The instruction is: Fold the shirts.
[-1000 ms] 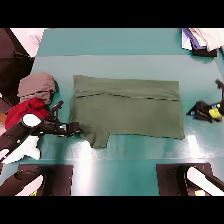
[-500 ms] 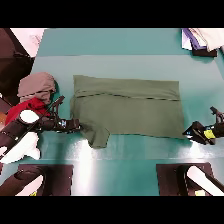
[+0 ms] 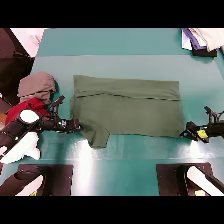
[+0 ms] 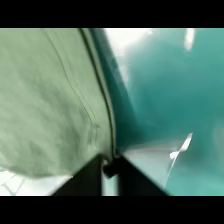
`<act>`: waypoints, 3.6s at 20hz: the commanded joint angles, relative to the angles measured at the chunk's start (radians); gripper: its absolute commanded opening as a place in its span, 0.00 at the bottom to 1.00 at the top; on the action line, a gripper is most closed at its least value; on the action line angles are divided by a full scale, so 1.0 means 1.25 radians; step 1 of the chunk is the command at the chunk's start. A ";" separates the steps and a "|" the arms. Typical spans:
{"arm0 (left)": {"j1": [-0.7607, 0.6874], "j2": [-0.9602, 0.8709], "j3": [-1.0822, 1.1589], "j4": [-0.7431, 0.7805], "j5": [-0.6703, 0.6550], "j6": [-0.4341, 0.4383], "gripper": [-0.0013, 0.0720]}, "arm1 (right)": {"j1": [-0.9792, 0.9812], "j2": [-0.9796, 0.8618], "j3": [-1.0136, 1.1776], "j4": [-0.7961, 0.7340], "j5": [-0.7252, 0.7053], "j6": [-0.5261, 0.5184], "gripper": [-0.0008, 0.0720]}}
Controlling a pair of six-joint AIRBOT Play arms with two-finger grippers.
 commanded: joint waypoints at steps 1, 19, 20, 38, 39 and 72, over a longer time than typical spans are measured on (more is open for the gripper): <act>0.000 0.001 0.005 0.028 -0.025 -0.001 0.05 | 0.038 0.003 0.006 -0.008 -0.013 -0.001 0.03; 0.000 0.085 0.275 0.190 -0.024 -0.085 0.05 | 0.153 -0.029 0.411 -0.128 0.137 0.051 0.03; 0.000 0.040 0.291 0.190 0.018 -0.083 0.05 | 0.153 -0.074 0.435 -0.128 0.136 0.051 0.03; 0.000 -0.307 0.503 0.167 0.157 -0.124 0.55 | 0.068 -0.465 0.738 0.107 0.154 -0.060 0.74; 0.000 -0.307 0.506 0.166 0.126 -0.103 0.19 | 0.037 -0.465 0.720 0.108 0.189 -0.080 0.74; -0.375 -0.822 1.031 0.094 0.099 -0.128 0.05 | 0.348 -0.331 0.961 0.457 0.244 -0.052 0.03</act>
